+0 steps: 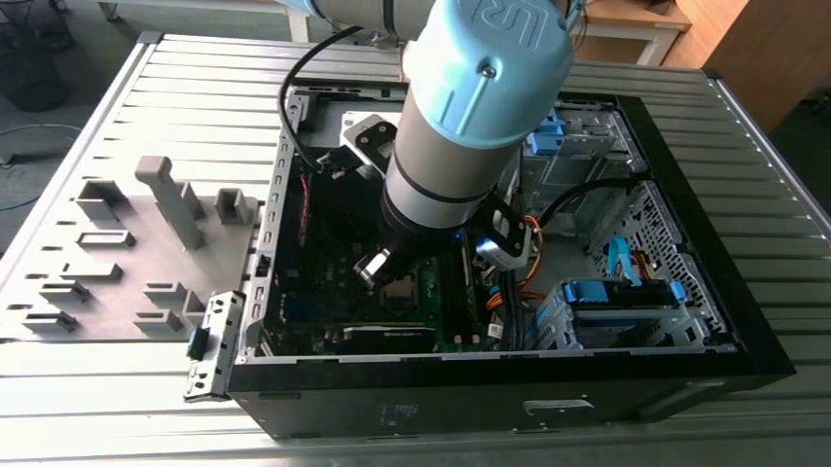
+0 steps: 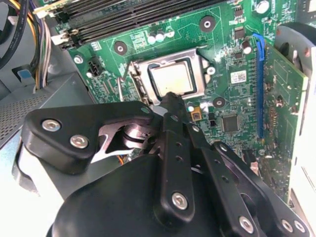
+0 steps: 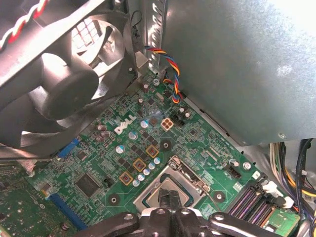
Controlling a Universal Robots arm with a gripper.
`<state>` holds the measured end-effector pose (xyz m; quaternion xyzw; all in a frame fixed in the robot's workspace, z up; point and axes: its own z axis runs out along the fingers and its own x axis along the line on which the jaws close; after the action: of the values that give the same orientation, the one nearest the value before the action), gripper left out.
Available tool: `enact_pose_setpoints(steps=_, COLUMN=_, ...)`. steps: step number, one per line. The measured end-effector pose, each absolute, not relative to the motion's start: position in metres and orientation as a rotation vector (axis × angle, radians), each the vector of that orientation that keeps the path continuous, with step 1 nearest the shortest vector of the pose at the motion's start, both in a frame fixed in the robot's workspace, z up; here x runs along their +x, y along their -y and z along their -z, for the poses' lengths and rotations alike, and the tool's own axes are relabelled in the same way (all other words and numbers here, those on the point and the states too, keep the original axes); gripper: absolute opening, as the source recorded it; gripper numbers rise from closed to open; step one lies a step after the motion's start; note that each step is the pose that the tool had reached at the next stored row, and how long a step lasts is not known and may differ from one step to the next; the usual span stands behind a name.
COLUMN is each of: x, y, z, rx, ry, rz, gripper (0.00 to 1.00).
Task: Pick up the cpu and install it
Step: 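Install the first cpu locking lever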
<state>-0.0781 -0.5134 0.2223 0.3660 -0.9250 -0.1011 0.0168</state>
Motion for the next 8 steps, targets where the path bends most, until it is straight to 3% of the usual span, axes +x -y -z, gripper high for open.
enact_pose_setpoints(steps=8, x=-0.0781, y=0.5134, z=-0.2250, rx=1.138, ry=2.875, rz=0.314, gripper=0.11)
